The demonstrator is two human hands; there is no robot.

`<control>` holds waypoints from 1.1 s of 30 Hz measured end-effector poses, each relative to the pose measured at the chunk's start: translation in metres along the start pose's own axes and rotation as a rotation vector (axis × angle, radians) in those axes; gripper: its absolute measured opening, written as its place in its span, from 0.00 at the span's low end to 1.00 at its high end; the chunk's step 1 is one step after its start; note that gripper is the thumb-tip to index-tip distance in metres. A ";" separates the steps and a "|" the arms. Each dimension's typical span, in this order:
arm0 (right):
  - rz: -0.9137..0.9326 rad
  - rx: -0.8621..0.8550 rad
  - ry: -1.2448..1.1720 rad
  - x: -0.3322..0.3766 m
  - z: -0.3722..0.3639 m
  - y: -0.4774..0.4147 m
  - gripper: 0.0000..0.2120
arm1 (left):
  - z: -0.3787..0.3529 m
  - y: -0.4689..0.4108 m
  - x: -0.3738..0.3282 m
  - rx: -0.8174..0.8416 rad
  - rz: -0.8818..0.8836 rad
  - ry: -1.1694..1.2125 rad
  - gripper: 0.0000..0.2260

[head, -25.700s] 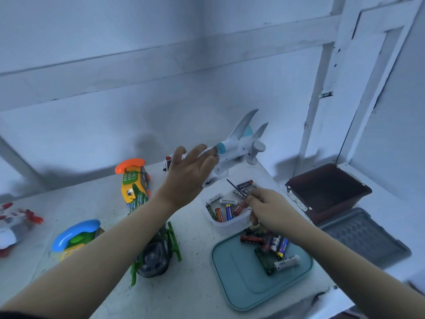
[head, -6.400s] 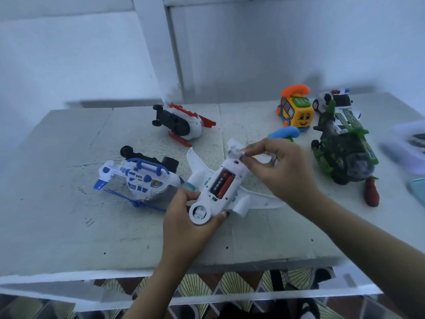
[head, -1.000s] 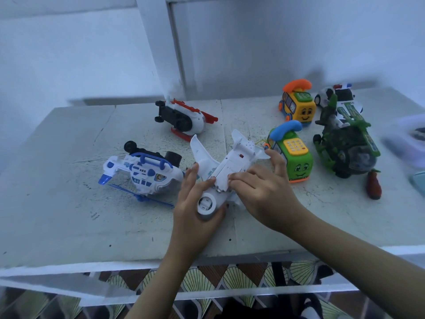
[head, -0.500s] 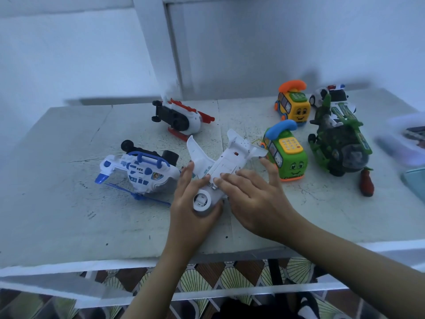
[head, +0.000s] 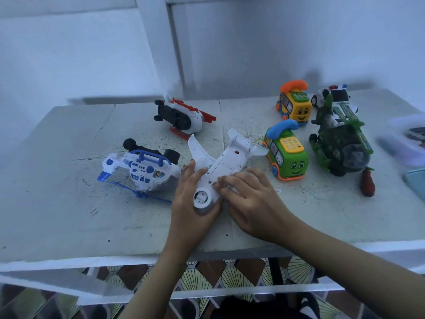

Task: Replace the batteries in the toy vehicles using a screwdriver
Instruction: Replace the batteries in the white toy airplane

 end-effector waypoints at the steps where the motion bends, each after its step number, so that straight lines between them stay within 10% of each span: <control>1: -0.004 0.007 -0.036 -0.001 0.001 -0.001 0.15 | 0.000 0.000 0.000 -0.001 0.000 -0.001 0.26; 15: -0.488 -0.294 -0.002 -0.037 0.033 0.036 0.09 | 0.000 0.000 -0.005 0.010 -0.017 -0.037 0.25; 27: -1.162 -0.200 0.370 -0.090 0.084 0.109 0.18 | 0.000 0.002 -0.008 0.032 -0.087 -0.060 0.24; 33: -1.212 -0.134 0.507 -0.106 0.098 0.119 0.19 | 0.001 0.002 -0.010 0.032 -0.067 -0.042 0.24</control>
Point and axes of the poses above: each hand's wrist, its own y-axis away from the middle knuckle, its own z-axis out of the back of the hand, x = y × z, the point moved 2 cm from there along -y, towards the middle knuckle, and after that the axes turned 11 degrees about -y, right-handed, at the moved point
